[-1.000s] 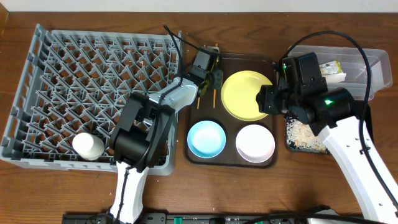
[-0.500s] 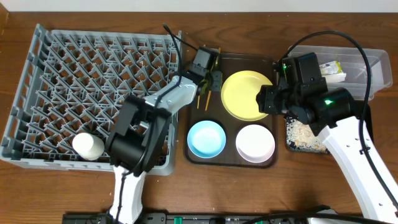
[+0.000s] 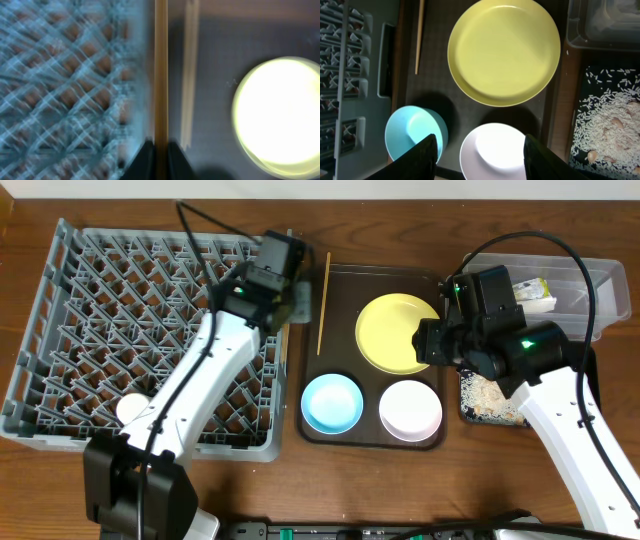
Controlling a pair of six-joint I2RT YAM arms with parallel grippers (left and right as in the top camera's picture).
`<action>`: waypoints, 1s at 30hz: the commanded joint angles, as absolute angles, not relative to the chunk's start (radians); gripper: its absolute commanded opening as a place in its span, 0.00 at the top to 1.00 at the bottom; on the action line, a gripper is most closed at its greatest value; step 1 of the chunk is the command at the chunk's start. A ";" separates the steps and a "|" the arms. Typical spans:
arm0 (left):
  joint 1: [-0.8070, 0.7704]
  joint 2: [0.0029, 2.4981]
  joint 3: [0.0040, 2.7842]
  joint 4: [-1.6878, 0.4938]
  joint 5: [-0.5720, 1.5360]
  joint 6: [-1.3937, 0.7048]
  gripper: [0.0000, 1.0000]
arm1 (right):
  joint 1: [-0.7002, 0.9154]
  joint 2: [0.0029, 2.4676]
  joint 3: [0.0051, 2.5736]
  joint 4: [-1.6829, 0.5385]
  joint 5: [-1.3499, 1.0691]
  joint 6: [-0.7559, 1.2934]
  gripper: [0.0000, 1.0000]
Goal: Sort waste into correct bins and load items into the dishwasher
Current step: 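Place the chopstick upright into the dish rack with the left gripper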
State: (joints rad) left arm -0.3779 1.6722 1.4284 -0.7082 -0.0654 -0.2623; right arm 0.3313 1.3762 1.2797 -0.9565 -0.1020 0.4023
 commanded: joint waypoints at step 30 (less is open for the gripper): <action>-0.333 1.537 1.364 -0.710 -0.055 -0.267 0.66 | 0.329 1.380 1.280 -0.955 -0.105 0.411 0.46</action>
State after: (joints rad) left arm -0.3321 1.6218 1.3155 -0.7269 -0.1238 -0.2661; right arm 0.3313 1.3766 1.2793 -0.9531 -0.1024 0.4023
